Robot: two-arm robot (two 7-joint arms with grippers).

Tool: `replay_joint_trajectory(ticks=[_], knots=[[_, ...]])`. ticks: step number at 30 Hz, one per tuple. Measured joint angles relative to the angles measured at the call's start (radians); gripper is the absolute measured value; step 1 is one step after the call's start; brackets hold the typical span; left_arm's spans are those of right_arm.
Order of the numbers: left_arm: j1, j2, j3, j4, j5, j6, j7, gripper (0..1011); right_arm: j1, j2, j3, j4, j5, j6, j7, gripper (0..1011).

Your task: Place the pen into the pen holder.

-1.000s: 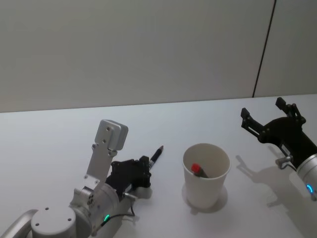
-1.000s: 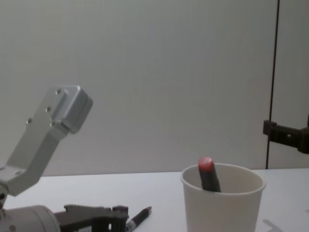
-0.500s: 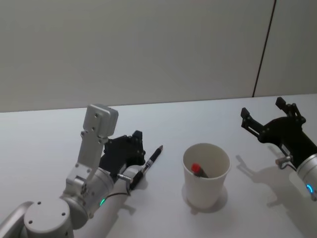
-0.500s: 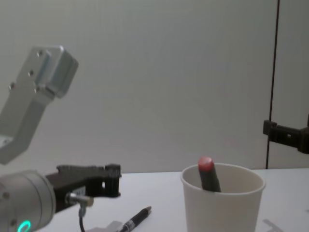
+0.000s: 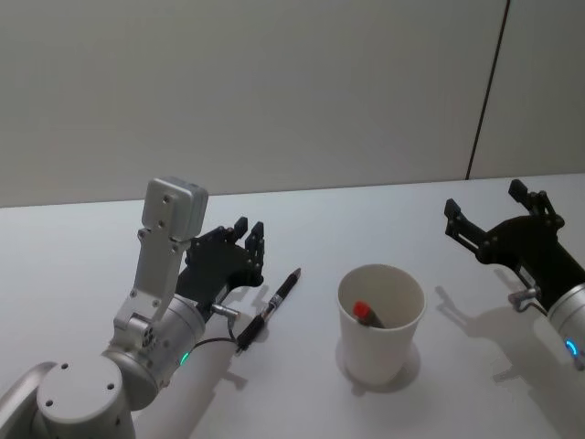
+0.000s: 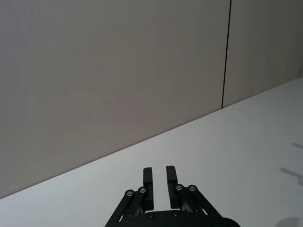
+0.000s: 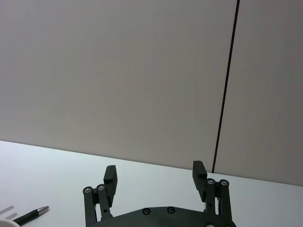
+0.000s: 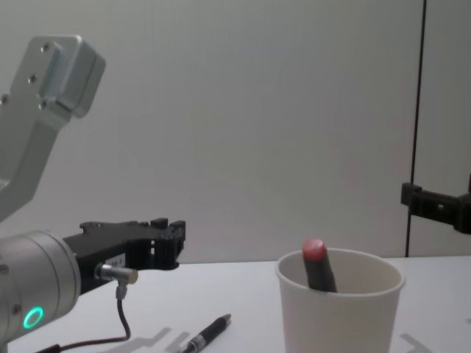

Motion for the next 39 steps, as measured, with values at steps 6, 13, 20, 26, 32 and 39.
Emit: replay_joint_trajectory(ticks=[6, 13, 20, 26, 32, 39], knots=[[-0.002, -0.001, -0.003, -0.002, 0.002, -0.007, 0.001, 324, 0.0, 0.0, 0.0, 0.0, 0.0, 0.0, 0.0, 1001], [-0.003, -0.001, -0.004, -0.003, 0.003, -0.012, 0.001, 546, 0.0, 0.0, 0.0, 0.0, 0.0, 0.0, 0.0, 1001], [-0.003, -0.001, -0.005, -0.004, 0.003, -0.015, 0.002, 744, 0.0, 0.0, 0.0, 0.0, 0.0, 0.0, 0.0, 1001], [-0.002, -0.003, -0.005, 0.001, 0.0, -0.015, -0.006, 932, 0.0, 0.0, 0.0, 0.0, 0.0, 0.0, 0.0, 1001], [0.003, -0.003, -0.005, 0.01, -0.014, -0.005, -0.019, 1001, 0.0, 0.0, 0.0, 0.0, 0.0, 0.0, 0.0, 1001], [0.021, 0.006, -0.007, 0.016, -0.046, 0.015, -0.036, 1001, 0.0, 0.0, 0.0, 0.0, 0.0, 0.0, 0.0, 1001]])
